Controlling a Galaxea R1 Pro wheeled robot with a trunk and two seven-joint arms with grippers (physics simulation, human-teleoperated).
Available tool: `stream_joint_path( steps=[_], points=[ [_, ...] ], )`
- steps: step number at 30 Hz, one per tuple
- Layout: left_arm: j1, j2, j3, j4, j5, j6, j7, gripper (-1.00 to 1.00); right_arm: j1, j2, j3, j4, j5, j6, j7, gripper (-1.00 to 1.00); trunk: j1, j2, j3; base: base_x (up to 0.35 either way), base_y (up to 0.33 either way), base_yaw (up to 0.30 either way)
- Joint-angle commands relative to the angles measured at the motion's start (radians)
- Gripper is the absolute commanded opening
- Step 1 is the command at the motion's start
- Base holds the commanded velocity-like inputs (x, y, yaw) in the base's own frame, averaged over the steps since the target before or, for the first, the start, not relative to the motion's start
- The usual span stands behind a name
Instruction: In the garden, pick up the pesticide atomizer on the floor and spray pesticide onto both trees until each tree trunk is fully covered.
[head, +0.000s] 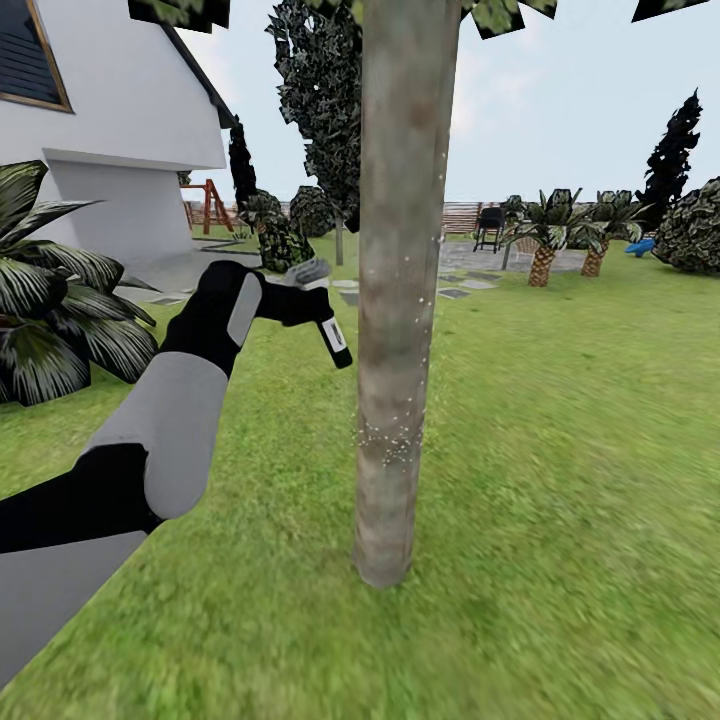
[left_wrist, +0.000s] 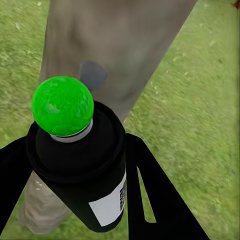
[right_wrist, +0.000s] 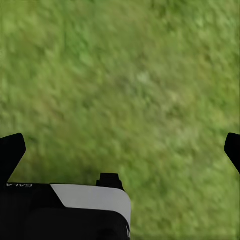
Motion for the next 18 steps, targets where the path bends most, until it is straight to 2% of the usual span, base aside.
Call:
stream_joint_path(
  steps=[1, 14, 15, 16, 18],
  points=[
    [-0.001, -0.001, 0.007, -0.001, 0.002, 0.006, -0.002, -1.0, -0.002, 0.001, 0.008, 0.005, 0.003, -0.005, -0.006, 1.0, 0.0, -0.002, -0.002, -0.003, 0.0, 0.0],
    [-0.002, -0.001, 0.008, -0.017, 0.002, 0.006, -0.001, -1.0, -0.002, 0.001, 0.008, 0.005, 0.003, -0.005, -0.006, 1.0, 0.0, -0.002, -0.002, -0.036, 0.0, 0.0],
    [-0.003, -0.001, 0.007, -0.037, 0.003, 0.006, -0.001, -1.0, -0.002, 0.001, 0.008, 0.005, 0.003, -0.005, -0.006, 1.0, 0.0, -0.002, -0.002, 0.0, 0.0, 0.0],
    [-0.004, -0.001, 0.007, -0.094, 0.002, 0.006, 0.0, -1.0, -0.002, 0.001, 0.008, 0.005, 0.003, -0.005, -0.006, 1.0, 0.0, -0.002, -0.002, 0.0, 0.0, 0.0],
    [-0.021, -0.001, 0.006, -0.109, 0.0, 0.006, 0.001, -1.0, -0.001, 0.001, 0.008, 0.005, 0.003, -0.005, -0.006, 1.0, 0.0, -0.002, -0.002, 0.0, 0.0, 0.0]
  ],
)
